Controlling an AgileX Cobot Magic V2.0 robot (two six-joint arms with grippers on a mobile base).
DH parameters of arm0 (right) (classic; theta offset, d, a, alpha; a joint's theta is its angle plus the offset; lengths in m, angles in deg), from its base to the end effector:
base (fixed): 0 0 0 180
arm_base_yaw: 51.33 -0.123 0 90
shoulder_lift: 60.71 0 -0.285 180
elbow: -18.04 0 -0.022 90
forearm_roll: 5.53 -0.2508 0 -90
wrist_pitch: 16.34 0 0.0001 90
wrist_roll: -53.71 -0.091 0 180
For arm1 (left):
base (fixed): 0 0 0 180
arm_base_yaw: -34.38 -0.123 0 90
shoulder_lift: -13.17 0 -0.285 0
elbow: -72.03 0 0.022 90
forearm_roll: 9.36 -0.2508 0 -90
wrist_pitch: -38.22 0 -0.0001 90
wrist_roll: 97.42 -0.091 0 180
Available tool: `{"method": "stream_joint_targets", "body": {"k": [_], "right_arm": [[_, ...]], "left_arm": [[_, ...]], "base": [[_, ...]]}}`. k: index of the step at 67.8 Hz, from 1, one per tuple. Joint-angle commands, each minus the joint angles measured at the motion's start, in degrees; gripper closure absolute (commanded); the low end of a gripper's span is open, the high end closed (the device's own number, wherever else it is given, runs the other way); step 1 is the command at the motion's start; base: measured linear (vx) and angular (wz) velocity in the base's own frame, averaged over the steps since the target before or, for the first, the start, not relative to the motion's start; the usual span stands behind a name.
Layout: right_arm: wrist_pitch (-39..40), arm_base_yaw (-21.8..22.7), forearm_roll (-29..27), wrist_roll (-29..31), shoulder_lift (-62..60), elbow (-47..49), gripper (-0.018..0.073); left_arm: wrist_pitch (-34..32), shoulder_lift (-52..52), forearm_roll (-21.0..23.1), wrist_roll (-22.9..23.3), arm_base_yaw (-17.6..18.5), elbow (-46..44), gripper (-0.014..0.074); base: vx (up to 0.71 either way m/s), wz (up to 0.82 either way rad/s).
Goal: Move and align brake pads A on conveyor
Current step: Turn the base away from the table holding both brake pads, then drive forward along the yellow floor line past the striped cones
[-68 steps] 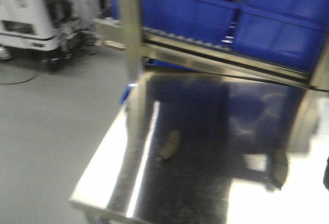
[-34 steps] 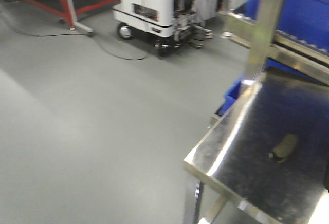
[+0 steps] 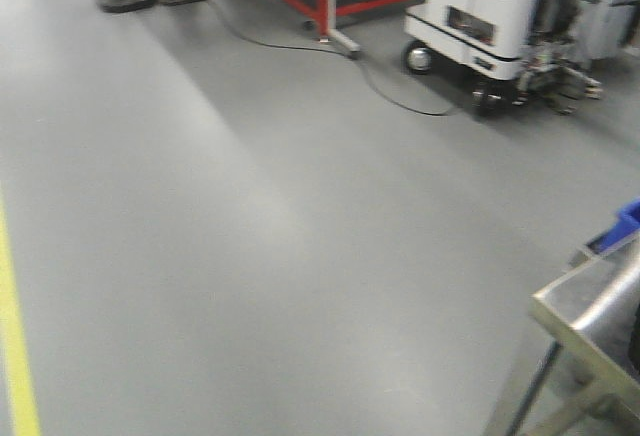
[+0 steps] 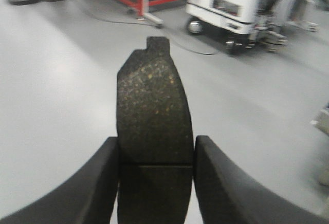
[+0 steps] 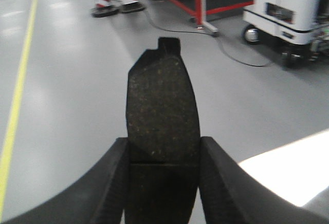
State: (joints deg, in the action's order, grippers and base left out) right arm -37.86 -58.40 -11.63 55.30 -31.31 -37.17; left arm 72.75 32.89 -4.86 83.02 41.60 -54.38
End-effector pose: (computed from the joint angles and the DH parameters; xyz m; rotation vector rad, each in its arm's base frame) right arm 0.0856 0.0142 0.2832 -0.0754 1.8521 0.1717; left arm 0.0513 -0.0106 0.2844 0.0811 1.8825 -0.1779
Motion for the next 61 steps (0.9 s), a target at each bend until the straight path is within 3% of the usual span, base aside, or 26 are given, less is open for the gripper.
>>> {"method": "stream_joint_targets", "body": {"k": [1,36,61], "right_arm": [[5.11,0.21,-0.01,0.27,0.23,1.65,0.0564],[5.11,0.21,-0.01,0.27,0.23,1.65,0.0564],[5.11,0.21,-0.01,0.27,0.23,1.65,0.0564]], "left_arm": [[-5.21,0.57,0.61,0.55,0.19,-1.47,0.0603],[-5.21,0.57,0.61,0.55,0.19,-1.47,0.0603],[-5.21,0.57,0.61,0.55,0.19,-1.47,0.0603]], "base": [[-0.14,0.73],[-0.06,0.71],[0.06,0.51]]}}
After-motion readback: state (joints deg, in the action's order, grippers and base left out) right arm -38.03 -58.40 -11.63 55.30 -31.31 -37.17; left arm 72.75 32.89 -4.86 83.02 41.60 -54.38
